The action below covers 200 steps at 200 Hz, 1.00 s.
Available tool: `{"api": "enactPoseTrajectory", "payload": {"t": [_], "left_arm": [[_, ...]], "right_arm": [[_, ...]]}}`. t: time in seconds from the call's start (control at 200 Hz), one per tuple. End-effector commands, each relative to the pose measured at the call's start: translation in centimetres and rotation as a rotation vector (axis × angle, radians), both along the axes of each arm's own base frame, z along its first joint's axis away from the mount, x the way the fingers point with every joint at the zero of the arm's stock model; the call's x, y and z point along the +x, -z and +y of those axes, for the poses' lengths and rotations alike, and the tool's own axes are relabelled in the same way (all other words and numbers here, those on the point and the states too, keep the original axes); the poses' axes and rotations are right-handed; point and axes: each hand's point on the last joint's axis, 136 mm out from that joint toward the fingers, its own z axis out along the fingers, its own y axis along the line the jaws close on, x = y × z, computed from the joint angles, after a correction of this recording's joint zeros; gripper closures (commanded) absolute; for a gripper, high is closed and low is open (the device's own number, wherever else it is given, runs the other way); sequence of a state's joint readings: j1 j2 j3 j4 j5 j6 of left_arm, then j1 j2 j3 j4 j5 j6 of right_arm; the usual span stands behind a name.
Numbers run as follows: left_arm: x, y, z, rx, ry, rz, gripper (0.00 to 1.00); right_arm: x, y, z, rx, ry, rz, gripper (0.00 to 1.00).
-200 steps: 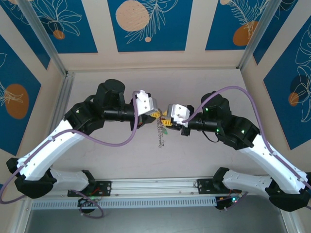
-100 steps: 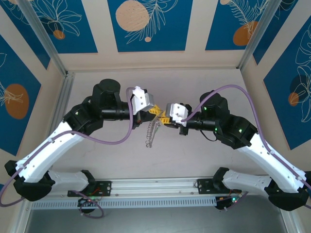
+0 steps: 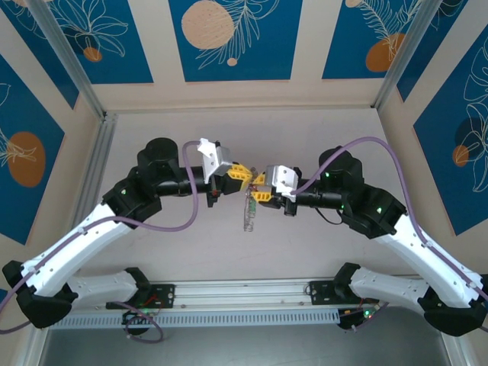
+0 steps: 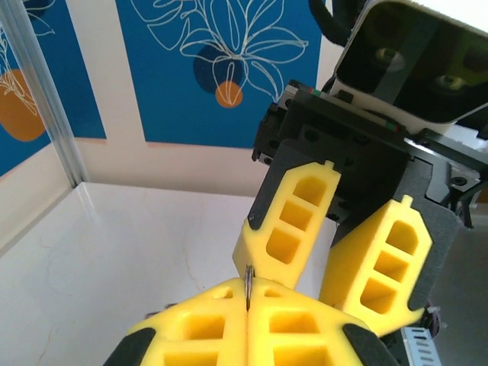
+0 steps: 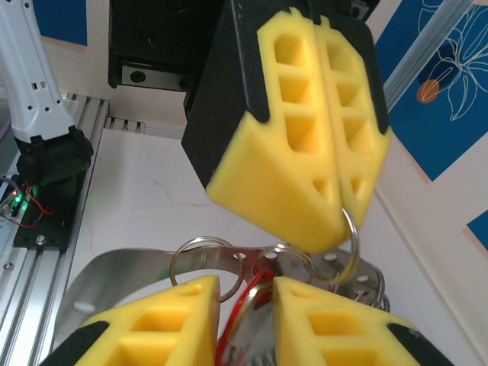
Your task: Put the keys on the keyring
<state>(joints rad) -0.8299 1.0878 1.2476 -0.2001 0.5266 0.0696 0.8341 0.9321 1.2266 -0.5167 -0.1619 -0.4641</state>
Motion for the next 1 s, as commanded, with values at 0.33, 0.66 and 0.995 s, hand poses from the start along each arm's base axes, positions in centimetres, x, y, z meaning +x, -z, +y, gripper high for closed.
{"api": "enactPoseTrajectory", "payload": {"t": [0.33, 0.66, 0.995], "left_arm": [[-3.1, -3.5, 1.4, -0.234, 0.180, -0.125, 1.00], [-3.7, -3.6, 1.2, -0.250, 0.240, -0.127, 1.00], [-3.8, -3.4, 0.7, -0.253, 0.281, -0.115, 1.00]], "right_arm": [[-1.1, -4.0, -1.9, 0.172, -0.012, 0.067, 0.73], [-3.0, -4.6, -1.0, 0.196, -0.173, 0.149, 0.73], [-3.1, -5.4, -0.6, 0.233, -0.199, 0.149, 0.73]]}}
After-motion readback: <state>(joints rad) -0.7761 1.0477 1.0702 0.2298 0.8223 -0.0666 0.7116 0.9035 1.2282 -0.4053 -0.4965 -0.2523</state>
